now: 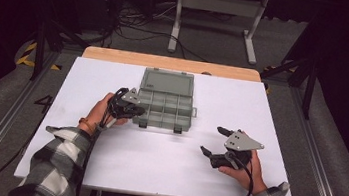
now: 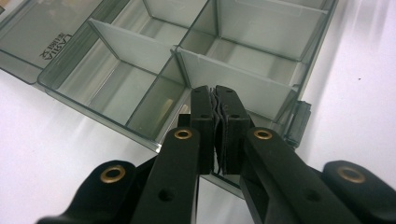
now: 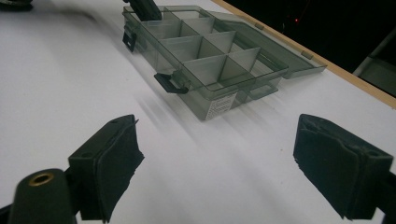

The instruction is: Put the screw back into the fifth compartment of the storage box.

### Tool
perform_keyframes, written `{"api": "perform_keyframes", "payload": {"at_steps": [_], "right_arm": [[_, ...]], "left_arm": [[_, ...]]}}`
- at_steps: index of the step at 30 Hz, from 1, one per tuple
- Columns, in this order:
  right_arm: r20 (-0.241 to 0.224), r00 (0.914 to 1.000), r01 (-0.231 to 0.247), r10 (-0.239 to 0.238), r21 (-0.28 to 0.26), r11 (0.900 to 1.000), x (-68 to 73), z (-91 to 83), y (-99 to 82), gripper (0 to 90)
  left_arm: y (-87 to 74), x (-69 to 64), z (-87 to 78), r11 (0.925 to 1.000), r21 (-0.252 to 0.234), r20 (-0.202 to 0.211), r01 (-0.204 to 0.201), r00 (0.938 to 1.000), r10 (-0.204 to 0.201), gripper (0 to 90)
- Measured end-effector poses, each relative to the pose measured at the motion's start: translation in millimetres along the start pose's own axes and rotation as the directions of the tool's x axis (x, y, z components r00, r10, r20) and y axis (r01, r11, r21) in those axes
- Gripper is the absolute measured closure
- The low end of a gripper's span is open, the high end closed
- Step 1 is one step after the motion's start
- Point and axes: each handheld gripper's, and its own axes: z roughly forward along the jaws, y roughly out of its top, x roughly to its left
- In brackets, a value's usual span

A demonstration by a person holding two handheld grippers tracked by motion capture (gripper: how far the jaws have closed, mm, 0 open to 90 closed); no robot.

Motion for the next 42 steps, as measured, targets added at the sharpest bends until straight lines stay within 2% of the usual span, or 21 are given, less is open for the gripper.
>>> {"api": "perform_keyframes", "payload": {"at_steps": [8, 12, 17, 20, 23, 26, 27, 28, 29, 30, 31, 34, 38, 39, 40, 42], "right_arm": [[-0.015, 0.9998, 0.012, -0.012, -0.002, 0.9999, 0.6, 4.1, 3.1, 14.5], [-0.017, 0.9998, 0.013, -0.013, -0.003, 0.9999, 0.1, 5.3, 4.3, 14.5], [-0.019, 0.9997, 0.017, -0.017, -0.002, 0.9998, 0.3, 6.3, 5.3, 14.5], [-0.016, 0.9998, 0.013, -0.013, -0.002, 0.9999, -1.0, 6.7, 5.5, 14.4], [-0.010, 0.9999, 0.006, -0.006, 0.007, 1.0000, -2.1, 7.5, 4.8, 14.5], [0.004, 1.0000, -0.002, 0.002, 0.005, 1.0000, -4.7, 6.9, 4.5, 14.9], [0.011, 0.9999, -0.007, 0.007, 0.004, 1.0000, -5.7, 6.5, 4.6, 15.1], [0.011, 0.9999, -0.007, 0.007, 0.004, 1.0000, -5.7, 6.5, 4.6, 15.1], [0.018, 0.9998, -0.013, 0.013, 0.003, 0.9999, -7.2, 6.1, 4.8, 15.3], [0.022, 0.9992, -0.033, 0.033, 0.005, 0.9994, -9.1, 5.4, 6.0, 16.0], [0.021, 0.9990, -0.040, 0.040, 0.001, 0.9992, -9.9, 4.9, 6.5, 16.2], [0.044, 0.9984, -0.036, 0.037, -0.009, 0.9993, -11.9, 3.1, 8.7, 17.0], [0.056, 0.9970, -0.052, 0.052, -0.011, 0.9986, -15.7, 3.2, 9.2, 17.4], [0.061, 0.9969, -0.049, 0.049, -0.008, 0.9988, -16.5, 3.5, 9.4, 17.4], [0.079, 0.9960, -0.042, 0.041, 0.002, 0.9991, -18.0, 4.5, 10.6, 17.8], [0.097, 0.9948, -0.034, 0.032, 0.016, 0.9993, -20.3, 5.6, 11.3, 18.0]], "left_arm": [[-3.2, -3.0, -10.4, 0.9990, -0.044, -0.008, 0.002, 1.0000, -0.003, 87.7], [-3.0, -3.8, -13.2, 0.9983, -0.057, -0.031, 0.013, 0.9994, -0.015, 83.9], [-4.0, -6.1, -20.2, 0.9959, -0.090, -0.033, 0.010, 0.9994, -0.013, 83.9], [-4.0, -9.3, -27.3, 0.9947, -0.103, -0.060, 0.004, 0.9981, -0.010, 81.0], [-5.9, -14.4, -37.4, 0.9908, -0.135, -0.082, 0.007, 0.9965, -0.018, 77.8], [-11.4, -21.5, -47.3, 0.9862, -0.166, -0.114, 0.003, 0.9932, -0.023, 70.8], [-15.3, -24.9, -51.7, 0.9846, -0.175, -0.138, -0.005, 0.9903, -0.019, 69.3], [-15.3, -24.9, -51.7, 0.9846, -0.175, -0.138, -0.005, 0.9903, -0.019, 65.3], [-18.6, -27.1, -54.9, 0.9843, -0.176, -0.160, -0.007, 0.9868, -0.021, 65.3], [-23.3, -31.0, -58.9, 0.9828, -0.185, -0.188, -0.006, 0.9817, -0.029, 57.8], [-27.5, -33.3, -62.0, 0.9795, -0.201, -0.187, -0.002, 0.9818, -0.036, 55.1], [-35.6, -38.4, -67.1, 0.9778, -0.209, -0.192, 0.000, 0.9806, -0.041, 52.3], [-45.0, -41.0, -71.5, 0.9741, -0.225, -0.208, 0.023, 0.9756, -0.071, 38.9], [-49.6, -42.2, -72.6, 0.9741, -0.225, -0.240, 0.025, 0.9675, -0.080, 38.9], [-51.7, -42.2, -73.1, 0.9734, -0.227, -0.246, 0.029, 0.9654, -0.087, 33.4], [-54.3, -40.9, -73.8, 0.9704, -0.236, -0.239, 0.049, 0.9650, -0.107, 25.8]]}}
